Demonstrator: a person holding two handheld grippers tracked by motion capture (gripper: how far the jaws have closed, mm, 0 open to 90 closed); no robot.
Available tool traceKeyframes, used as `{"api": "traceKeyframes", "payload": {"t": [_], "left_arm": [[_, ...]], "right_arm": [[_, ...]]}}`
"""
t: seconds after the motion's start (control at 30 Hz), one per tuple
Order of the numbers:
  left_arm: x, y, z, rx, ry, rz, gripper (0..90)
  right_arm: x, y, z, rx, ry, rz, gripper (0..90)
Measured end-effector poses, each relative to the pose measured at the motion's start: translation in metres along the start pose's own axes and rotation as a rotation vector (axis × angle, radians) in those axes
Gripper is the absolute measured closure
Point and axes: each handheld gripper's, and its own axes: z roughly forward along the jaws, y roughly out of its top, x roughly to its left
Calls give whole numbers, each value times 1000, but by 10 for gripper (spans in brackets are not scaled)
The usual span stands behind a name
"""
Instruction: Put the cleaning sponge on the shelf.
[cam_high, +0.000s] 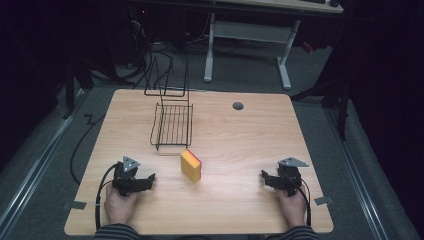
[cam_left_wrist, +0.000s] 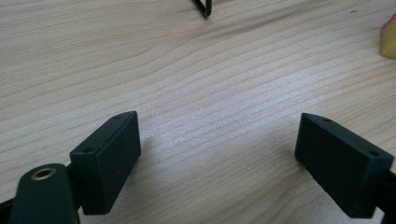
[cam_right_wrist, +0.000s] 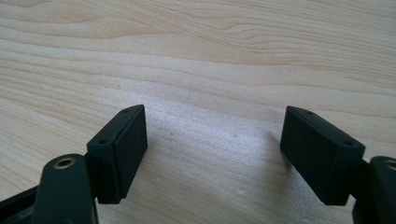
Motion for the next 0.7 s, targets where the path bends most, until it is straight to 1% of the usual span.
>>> {"api": "traceKeyframes", "payload": {"t": [0.7], "left_arm": [[-1,0,0,0,5,-9,155]], "right_arm": [[0,0,0,0,0,0,234]]}}
